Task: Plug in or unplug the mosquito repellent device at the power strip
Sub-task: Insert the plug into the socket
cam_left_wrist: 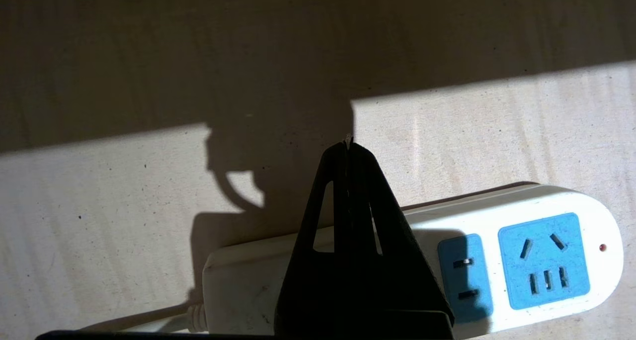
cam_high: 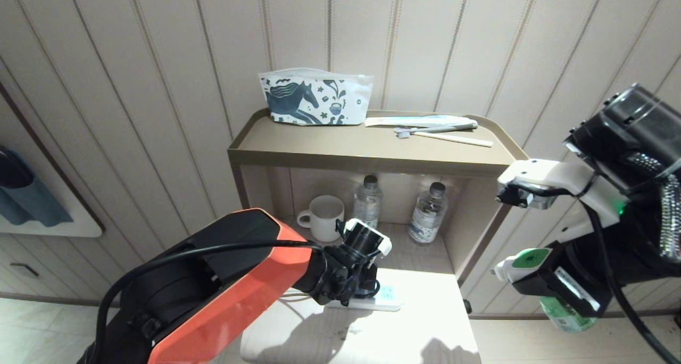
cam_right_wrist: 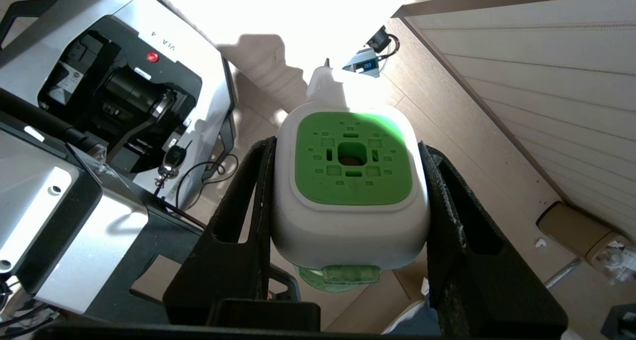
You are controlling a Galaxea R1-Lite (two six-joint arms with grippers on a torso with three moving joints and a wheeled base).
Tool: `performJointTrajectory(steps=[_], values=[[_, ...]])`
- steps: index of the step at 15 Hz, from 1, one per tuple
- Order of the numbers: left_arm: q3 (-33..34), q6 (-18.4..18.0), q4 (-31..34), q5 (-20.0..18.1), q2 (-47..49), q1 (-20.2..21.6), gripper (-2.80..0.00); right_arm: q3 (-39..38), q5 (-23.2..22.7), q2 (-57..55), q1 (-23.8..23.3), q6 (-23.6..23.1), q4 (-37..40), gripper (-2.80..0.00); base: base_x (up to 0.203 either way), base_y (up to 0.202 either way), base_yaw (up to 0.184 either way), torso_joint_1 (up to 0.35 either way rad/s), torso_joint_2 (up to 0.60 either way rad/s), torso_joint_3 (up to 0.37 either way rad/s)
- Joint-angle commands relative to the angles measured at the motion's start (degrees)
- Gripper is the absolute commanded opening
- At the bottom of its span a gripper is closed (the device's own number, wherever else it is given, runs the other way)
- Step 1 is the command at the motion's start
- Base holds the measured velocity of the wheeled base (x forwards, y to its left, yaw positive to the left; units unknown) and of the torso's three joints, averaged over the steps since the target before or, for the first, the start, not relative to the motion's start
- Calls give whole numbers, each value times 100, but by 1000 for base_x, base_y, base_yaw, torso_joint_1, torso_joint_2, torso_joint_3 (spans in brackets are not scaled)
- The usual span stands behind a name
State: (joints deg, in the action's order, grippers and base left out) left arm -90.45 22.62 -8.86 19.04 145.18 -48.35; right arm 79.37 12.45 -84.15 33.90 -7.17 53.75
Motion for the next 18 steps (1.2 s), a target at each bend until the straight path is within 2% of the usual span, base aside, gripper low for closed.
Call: performJointTrajectory(steps=[1,7,18], values=[[37,14,-2,12,2,1,-280,-1,3,-14,2,-4,30,-280,0,0,0,0,0,0],[345,14,-59,10,-36,-28,-280,8,12,-75,-24,-12,14,-280,0,0,0,0,0,0],[954,51,-116,21,-441,-424,-280,-1,-6,-90,-147,-144,-75,-280,0,0,0,0,0,0]])
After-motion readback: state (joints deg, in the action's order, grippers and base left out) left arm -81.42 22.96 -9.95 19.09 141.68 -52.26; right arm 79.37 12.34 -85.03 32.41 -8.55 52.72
